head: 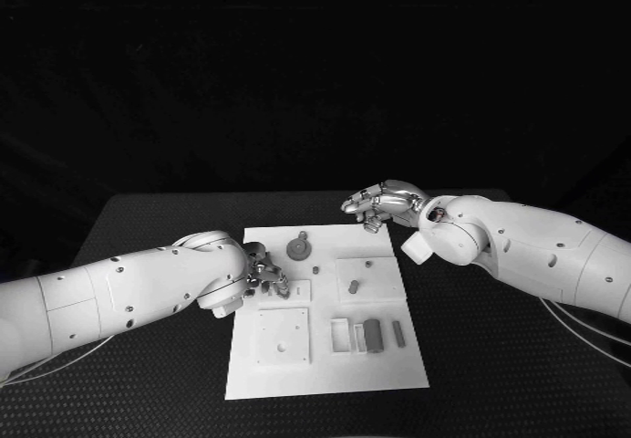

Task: Assemble the parts on the task board

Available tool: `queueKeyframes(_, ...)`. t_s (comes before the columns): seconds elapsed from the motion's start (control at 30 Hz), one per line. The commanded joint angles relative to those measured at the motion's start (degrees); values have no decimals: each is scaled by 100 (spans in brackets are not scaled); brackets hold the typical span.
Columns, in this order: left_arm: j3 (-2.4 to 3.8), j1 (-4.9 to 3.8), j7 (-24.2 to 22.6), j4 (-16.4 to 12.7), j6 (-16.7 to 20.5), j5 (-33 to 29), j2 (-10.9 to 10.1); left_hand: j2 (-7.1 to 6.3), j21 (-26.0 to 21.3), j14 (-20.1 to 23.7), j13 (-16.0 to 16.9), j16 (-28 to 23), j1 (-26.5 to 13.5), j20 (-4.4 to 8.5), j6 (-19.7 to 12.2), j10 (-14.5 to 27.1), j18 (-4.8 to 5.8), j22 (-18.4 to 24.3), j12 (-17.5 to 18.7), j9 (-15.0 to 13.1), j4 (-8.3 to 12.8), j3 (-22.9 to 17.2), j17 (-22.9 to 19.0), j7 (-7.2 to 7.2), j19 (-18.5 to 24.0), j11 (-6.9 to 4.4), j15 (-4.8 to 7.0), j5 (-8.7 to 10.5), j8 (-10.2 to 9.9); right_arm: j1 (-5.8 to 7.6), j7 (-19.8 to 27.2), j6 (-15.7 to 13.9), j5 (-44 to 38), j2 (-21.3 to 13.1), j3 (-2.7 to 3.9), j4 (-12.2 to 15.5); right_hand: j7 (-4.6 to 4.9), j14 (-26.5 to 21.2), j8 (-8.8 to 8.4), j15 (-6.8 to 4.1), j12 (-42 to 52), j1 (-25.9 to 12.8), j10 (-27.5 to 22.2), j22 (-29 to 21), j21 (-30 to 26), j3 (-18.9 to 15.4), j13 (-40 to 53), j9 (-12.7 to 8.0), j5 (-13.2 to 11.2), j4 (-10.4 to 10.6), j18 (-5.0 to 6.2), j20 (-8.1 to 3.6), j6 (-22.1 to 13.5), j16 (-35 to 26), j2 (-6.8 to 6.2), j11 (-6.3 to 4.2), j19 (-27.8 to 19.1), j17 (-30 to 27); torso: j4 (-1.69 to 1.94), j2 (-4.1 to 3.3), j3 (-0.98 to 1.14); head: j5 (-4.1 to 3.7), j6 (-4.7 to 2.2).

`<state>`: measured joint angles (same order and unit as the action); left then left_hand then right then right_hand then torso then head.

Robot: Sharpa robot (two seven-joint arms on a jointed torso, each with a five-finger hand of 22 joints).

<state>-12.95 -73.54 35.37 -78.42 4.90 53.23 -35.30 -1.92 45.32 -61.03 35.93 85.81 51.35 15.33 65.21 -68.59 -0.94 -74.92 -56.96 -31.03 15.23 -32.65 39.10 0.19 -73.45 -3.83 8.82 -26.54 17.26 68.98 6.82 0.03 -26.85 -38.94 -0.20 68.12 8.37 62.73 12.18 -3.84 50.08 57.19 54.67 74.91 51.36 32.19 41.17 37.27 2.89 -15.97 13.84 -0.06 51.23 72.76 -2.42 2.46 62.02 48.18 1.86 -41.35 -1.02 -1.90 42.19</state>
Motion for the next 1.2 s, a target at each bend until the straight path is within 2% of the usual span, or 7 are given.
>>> queueKeyframes(0.03,-19,7,59,-8,-140,-13,17,131,29,-150,14,30,-18,48,387,-252,-259,-110,-30,-1558,36,-216,12,-3,36,-215,294,28,401,0,47,42,-34,8,3,7,44,-1,-33,17,-23,42,31,67,-26,3,-10,-8,22,-33,116,-19,16,-37,19,5,33,-8,2,-1,1,2,-3)
queueKeyframes(0.27,-20,7,3,5,101,54,22,168,38,-151,23,34,-58,49,392,-254,-260,-110,-34,-1568,30,-214,18,-5,37,-216,295,45,404,0,46,33,-34,4,3,19,44,-1,-33,17,-22,42,31,67,-27,3,-13,-9,22,-33,116,-18,17,-37,20,5,33,-9,-1,-2,2,4,-6)
queueKeyframes(0.63,-20,8,0,-5,267,75,46,196,48,-155,32,37,-80,52,395,-258,-263,-110,-38,-1577,47,-223,22,-9,38,-220,297,71,405,0,49,23,-35,8,3,16,44,-2,-33,17,-20,43,32,67,-29,3,-18,-11,22,-35,116,-17,19,-38,21,5,33,-10,-2,1,1,7,-8)
queueKeyframes(0.83,-21,8,21,5,277,103,48,186,116,-191,69,78,-137,58,440,-300,-274,-118,-72,-1618,99,-263,52,-33,8,-244,318,-139,434,0,45,24,-35,10,3,17,44,-2,-33,17,-20,43,32,67,-30,2,-20,-11,22,-35,116,-17,19,-39,20,5,33,-10,3,2,2,9,-3)
queueKeyframes(1.2,-28,8,37,50,140,130,51,187,136,-205,82,92,-168,55,457,-316,-275,-116,-84,-1633,103,-272,61,-42,3,-252,325,-181,447,0,33,32,-35,12,2,17,44,-2,-33,17,-18,40,32,67,-31,1,-24,-13,22,-33,116,-16,20,-39,21,5,33,-11,-1,0,-5,-1,-4)
